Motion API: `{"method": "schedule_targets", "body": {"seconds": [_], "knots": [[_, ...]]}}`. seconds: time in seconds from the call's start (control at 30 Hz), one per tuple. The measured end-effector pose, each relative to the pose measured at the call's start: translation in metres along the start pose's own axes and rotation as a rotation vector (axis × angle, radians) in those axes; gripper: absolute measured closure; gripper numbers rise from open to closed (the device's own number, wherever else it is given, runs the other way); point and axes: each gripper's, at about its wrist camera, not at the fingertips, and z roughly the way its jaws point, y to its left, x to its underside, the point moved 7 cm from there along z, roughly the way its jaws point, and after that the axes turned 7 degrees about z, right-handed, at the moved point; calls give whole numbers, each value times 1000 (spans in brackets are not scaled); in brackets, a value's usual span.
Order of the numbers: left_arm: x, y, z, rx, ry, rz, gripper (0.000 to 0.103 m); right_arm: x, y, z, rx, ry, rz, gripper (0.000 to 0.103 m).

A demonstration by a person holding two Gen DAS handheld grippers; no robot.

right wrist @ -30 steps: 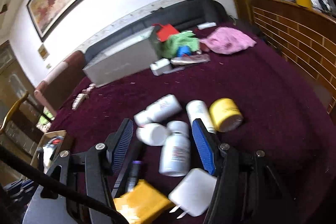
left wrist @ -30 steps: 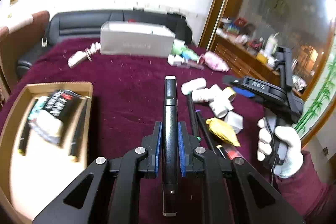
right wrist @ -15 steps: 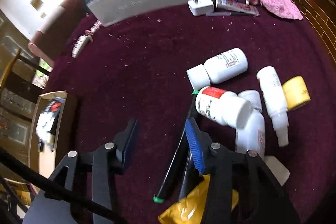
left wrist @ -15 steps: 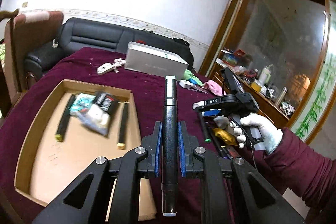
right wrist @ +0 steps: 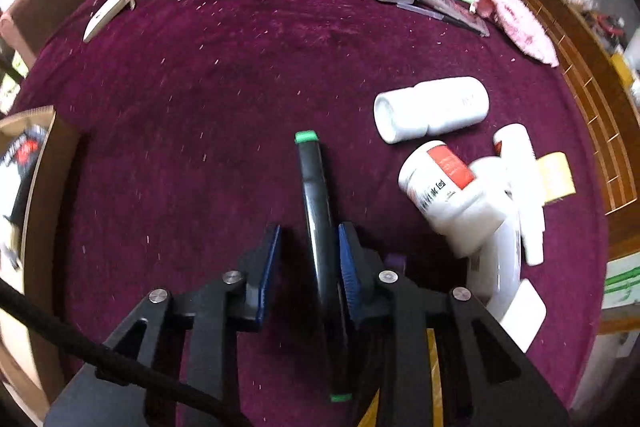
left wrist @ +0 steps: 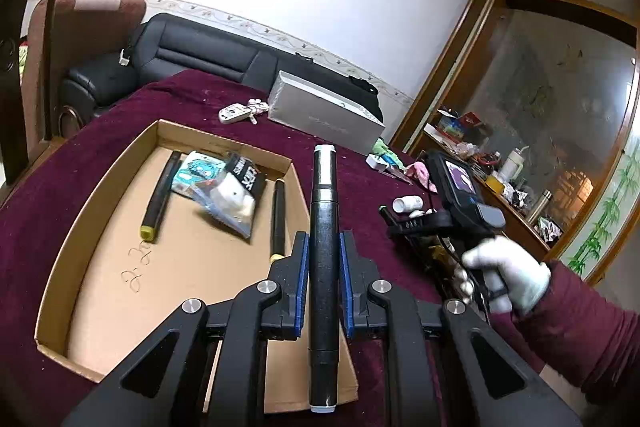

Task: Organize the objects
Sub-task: 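Carry the marker into the box with the left tool while the right tool carries a green-capped marker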

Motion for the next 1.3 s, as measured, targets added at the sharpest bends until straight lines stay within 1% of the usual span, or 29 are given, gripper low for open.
{"method": "schedule_targets", "body": {"seconds": [0.07,0.13,0.17,0.2,0.23,0.33,0.43,0.47,0.5,0.6,0.63,0.7,0.77,0.83,0.93,1.03,1.1,1.17,1.3], "knots": [[2,4,-5,-8,-1,-10,91,7,-4,-6,-14,-31,20,77],[3,8,-12,-19,-7,-14,91,13,-9,-10,-48,-45,55,76],[4,8,-15,-23,-11,-15,91,12,-8,-9,-63,-46,61,78],[4,9,-17,-27,-14,-15,91,11,-5,-9,-73,-48,63,81],[4,9,-20,-35,-18,-14,91,11,-7,-9,-85,-51,67,91],[5,12,-28,-50,-18,-24,91,13,-10,-13,-208,-53,131,91],[5,16,-33,-86,-12,-29,91,19,-10,-27,-292,-82,162,91],[4,17,-35,-94,-13,-34,91,21,-7,-35,-344,-85,167,91],[3,19,-37,-104,-13,-35,91,23,-5,-41,-373,-91,171,91],[-3,25,-41,-152,-2,-20,91,27,8,-63,-530,-83,190,91],[-6,29,-42,-166,5,-14,91,28,17,-73,-583,-79,189,90],[-12,36,-41,-192,20,-5,91,28,34,-85,-650,-72,174,90],[-19,45,-39,-214,39,0,91,30,59,-97,-731,-46,154,90],[-25,52,-33,-232,62,14,91,34,82,-103,-786,-19,140,90],[-35,66,-16,-267,111,44,91,39,128,-101,-861,49,127,90],[-42,88,7,-303,167,58,91,45,168,-93,-901,106,108,90],[-44,107,26,-305,209,38,91,47,201,-82,-920,155,99,90],[-44,124,43,-296,249,15,91,45,226,-72,-922,189,95,90],[-43,146,67,-319,316,5,91,38,266,-53,-916,235,94,90]]}}
